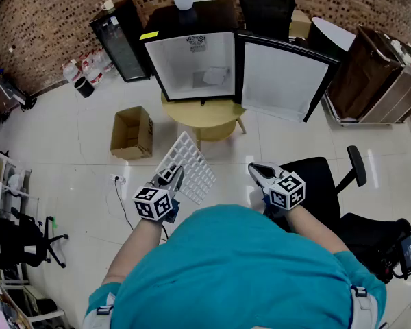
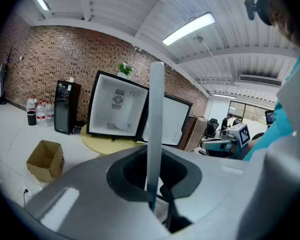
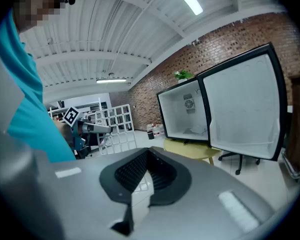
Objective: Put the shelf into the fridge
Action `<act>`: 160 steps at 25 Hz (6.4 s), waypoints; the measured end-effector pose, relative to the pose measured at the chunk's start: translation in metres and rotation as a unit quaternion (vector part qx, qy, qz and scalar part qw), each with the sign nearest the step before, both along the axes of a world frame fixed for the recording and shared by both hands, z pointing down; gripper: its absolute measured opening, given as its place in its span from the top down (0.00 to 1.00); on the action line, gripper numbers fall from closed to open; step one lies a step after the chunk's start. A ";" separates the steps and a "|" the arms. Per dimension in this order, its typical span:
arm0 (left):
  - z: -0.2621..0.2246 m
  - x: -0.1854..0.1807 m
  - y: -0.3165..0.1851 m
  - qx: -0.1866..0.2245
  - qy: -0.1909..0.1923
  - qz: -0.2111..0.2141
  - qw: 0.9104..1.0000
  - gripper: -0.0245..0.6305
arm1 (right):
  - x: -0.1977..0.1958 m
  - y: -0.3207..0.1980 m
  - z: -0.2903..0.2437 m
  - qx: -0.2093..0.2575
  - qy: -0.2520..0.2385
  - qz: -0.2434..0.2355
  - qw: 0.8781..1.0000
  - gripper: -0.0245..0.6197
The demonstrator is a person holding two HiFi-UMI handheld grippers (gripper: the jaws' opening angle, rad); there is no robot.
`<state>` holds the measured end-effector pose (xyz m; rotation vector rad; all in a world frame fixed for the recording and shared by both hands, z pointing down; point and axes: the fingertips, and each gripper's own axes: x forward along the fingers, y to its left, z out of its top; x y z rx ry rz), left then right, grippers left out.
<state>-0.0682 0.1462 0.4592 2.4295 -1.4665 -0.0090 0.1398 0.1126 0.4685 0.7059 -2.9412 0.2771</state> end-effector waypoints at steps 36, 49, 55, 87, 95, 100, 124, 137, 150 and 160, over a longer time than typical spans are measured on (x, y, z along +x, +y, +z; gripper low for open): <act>-0.039 -0.239 -0.212 -0.045 0.296 0.064 0.952 0.92 | -0.204 -0.163 -0.012 -0.043 0.006 0.096 0.994 0.96; -0.026 -0.130 -0.317 -0.155 0.427 -0.176 0.874 0.92 | -0.092 -0.260 -0.016 0.002 -0.014 -0.075 0.997 0.96; 0.009 -0.149 -0.339 -0.106 0.417 -0.152 0.890 0.92 | -0.100 -0.259 0.019 -0.001 -0.030 -0.085 0.996 0.96; 0.117 -0.189 -0.593 -0.066 0.639 -0.082 0.762 0.92 | -0.212 -0.452 0.149 -0.020 -0.065 -0.007 0.998 0.96; 0.111 -0.185 -0.599 -0.055 0.657 -0.094 0.746 0.92 | -0.208 -0.434 0.169 -0.058 -0.033 -0.024 0.997 0.96; 0.112 -0.188 -0.603 -0.057 0.653 -0.108 0.747 0.92 | -0.208 -0.433 0.163 -0.042 -0.052 -0.021 0.998 0.96; 0.110 -0.171 -0.607 -0.050 0.674 -0.099 0.730 0.91 | -0.200 -0.454 0.153 -0.036 -0.071 -0.006 0.997 0.96; 0.122 -0.134 -0.615 -0.082 0.638 -0.076 0.762 0.90 | -0.183 -0.460 0.158 -0.049 -0.066 0.006 0.997 0.96; 0.113 -0.135 -0.653 -0.100 0.624 -0.093 0.769 0.93 | -0.178 -0.458 0.162 -0.063 -0.060 0.010 0.996 0.96; 0.112 -0.137 -0.682 -0.111 0.601 -0.114 0.783 0.93 | -0.183 -0.463 0.156 -0.041 -0.076 0.007 0.996 0.96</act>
